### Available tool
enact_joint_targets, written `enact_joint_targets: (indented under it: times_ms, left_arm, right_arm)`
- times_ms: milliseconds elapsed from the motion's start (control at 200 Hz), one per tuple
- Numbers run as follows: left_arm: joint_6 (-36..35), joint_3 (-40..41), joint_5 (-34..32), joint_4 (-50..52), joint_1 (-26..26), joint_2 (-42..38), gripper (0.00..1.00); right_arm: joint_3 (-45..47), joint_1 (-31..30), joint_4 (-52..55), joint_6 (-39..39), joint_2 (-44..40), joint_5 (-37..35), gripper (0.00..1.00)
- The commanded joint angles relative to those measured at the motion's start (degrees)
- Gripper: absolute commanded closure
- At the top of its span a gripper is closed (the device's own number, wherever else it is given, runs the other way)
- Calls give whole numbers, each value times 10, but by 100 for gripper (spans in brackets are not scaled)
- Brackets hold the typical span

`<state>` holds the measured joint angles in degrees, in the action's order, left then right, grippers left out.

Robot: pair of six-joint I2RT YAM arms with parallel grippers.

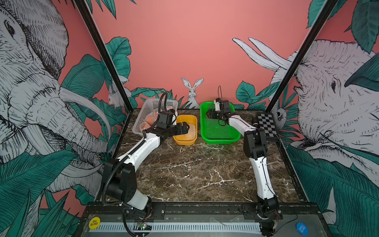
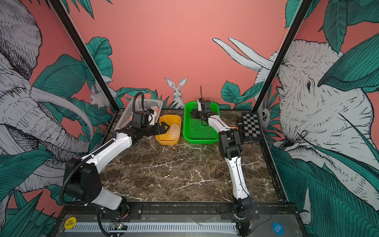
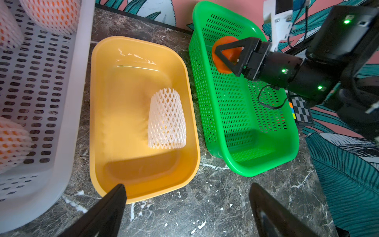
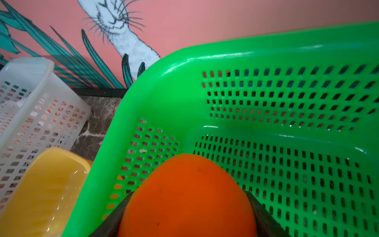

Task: Remove foam nets from oranges
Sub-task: Place the orange in the basket.

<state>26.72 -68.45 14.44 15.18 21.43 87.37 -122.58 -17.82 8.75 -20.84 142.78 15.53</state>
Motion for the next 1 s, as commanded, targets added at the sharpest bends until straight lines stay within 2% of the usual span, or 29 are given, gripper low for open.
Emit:
enact_joint_targets:
  times_ms: [0, 350, 830, 995]
  left_arm:
    - [-8, -11, 11, -6, -2, 2, 4]
    - [1, -23, -9, 27, -2, -4, 4]
    - [1, -27, 0, 31, -3, 2, 4]
    - [-4, -27, -1, 33, -2, 4, 3]
  right_arm:
    - [-50, 0, -26, -23, 25, 4, 26]
    - [-137, 1, -19, -44, 94, 12, 17]
    - [-140, 0, -15, -40, 91, 3, 12]
    - [-163, 0, 0, -16, 81, 0, 8]
